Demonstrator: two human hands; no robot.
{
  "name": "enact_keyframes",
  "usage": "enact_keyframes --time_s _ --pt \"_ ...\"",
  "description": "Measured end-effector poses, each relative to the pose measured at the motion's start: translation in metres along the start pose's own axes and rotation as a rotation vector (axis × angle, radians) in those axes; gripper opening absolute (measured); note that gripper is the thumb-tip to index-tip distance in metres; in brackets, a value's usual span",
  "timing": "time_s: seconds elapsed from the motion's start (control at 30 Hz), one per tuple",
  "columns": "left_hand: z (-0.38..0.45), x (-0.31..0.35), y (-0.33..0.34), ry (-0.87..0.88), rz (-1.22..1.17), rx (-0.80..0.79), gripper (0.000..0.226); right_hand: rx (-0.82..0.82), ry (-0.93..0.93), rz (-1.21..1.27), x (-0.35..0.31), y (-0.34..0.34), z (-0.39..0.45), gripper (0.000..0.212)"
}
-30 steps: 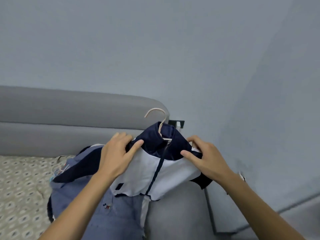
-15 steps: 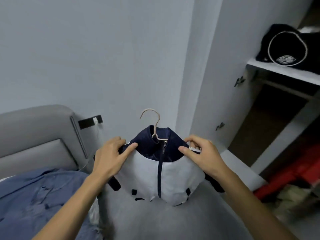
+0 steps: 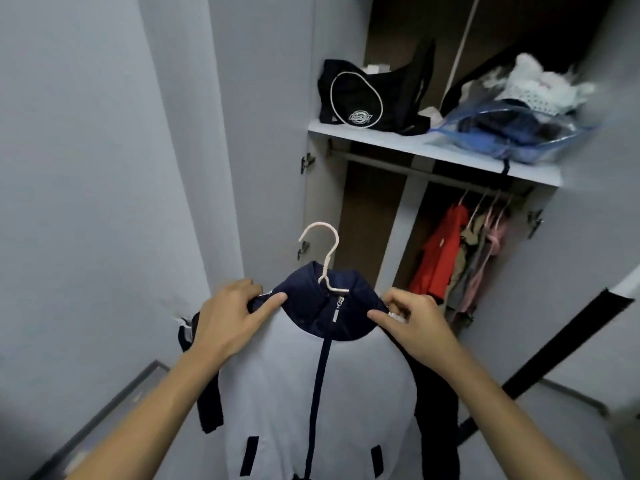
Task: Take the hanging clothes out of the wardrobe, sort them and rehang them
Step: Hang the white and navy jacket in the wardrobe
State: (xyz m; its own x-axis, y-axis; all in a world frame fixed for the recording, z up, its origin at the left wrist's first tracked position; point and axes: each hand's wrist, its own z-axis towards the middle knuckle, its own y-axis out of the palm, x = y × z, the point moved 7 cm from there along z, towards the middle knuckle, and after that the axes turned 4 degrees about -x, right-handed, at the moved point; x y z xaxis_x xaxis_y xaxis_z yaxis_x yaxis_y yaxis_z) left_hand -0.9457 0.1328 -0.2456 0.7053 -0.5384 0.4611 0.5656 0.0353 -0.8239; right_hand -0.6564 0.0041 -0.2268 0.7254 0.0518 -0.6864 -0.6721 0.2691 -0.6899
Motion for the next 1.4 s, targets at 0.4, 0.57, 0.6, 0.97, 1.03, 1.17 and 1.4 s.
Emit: enact_keyframes --time_s 0.4,0.57,0.6,0.97,1.03,1.17,1.4 --pt "0.091 -0.018 0.08 0.352 -0.276 -0.311 0.049 0.234 0.234 0.049 0.025 0.038 0.0 0.049" --pt "0.14 0.012 0.121 0.454 -0.336 -0.316 0.062 0.296 0.272 -0.073 0.049 0.013 0.004 0.043" --pt "0.15 0.019 0.129 0.475 -0.341 -0.316 0.062 0.29 0.273 -0.152 0.054 0.007 0.006 0.042" --pt "0.286 0.081 0.204 0.609 -0.304 -0.294 0.073 0.307 0.192 -0.24 0.131 -0.047 0.085 0.044" --pt "0.309 0.093 0.215 0.63 -0.308 -0.287 0.069 0.336 0.198 -0.239 0.144 -0.059 0.099 0.042" --pt "0.352 0.117 0.246 0.651 -0.33 -0.289 0.062 0.439 0.247 -0.176 0.177 -0.079 0.12 0.031" --pt "0.438 0.143 0.322 0.653 -0.357 -0.302 0.051 0.595 0.319 -0.209 0.234 -0.1 0.175 0.034"
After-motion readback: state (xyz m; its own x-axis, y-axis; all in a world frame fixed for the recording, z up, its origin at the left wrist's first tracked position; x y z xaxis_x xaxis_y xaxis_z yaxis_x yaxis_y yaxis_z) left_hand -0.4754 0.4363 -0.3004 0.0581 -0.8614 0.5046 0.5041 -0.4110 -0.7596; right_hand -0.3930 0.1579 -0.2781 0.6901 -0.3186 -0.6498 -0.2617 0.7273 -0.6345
